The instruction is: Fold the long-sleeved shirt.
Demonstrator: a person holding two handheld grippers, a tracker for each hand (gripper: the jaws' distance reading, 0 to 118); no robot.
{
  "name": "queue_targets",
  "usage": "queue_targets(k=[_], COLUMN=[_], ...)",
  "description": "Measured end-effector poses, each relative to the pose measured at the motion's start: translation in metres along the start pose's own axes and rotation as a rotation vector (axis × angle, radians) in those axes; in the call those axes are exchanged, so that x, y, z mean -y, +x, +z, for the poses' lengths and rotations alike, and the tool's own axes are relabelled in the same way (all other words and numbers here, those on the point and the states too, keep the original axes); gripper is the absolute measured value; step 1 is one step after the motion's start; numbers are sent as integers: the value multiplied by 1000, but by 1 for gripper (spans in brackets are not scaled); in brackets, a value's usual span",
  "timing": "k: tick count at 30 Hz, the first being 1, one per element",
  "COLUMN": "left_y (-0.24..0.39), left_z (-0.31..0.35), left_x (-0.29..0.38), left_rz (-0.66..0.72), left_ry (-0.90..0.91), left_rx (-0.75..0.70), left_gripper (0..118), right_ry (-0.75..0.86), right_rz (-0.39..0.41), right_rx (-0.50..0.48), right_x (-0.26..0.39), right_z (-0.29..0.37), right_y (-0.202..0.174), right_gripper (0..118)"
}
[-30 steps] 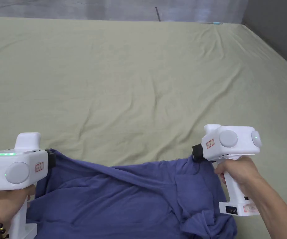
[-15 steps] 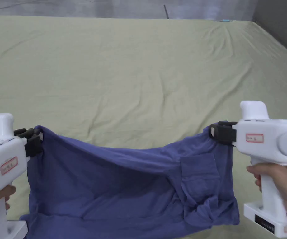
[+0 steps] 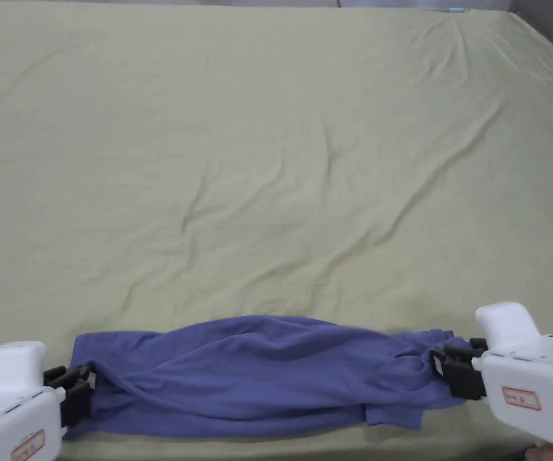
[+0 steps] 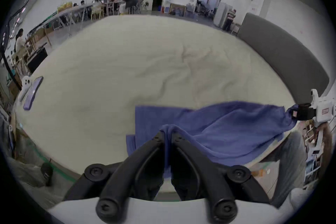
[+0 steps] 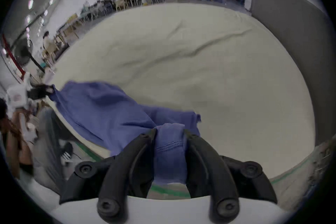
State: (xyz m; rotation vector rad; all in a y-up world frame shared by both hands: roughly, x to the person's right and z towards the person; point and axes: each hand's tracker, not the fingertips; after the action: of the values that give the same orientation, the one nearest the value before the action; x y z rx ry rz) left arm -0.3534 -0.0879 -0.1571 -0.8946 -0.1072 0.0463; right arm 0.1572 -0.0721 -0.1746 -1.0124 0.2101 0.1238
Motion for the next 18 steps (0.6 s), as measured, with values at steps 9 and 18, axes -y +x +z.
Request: queue_targets(k=[9,18], left_y=[-4,-11], left_z=[-41,12], left_x=[1,-23], left_rz=[-29,65], left_ry=[-161,-10], left_rx=[0,-2], left_gripper=[1,118], right_ry=[-70,53], right_rz=[53,-82], right_rx=[62,78], right_x=[-5,-17], right_z=[-31,27], right_y=[-1,7], right_gripper=[28,112])
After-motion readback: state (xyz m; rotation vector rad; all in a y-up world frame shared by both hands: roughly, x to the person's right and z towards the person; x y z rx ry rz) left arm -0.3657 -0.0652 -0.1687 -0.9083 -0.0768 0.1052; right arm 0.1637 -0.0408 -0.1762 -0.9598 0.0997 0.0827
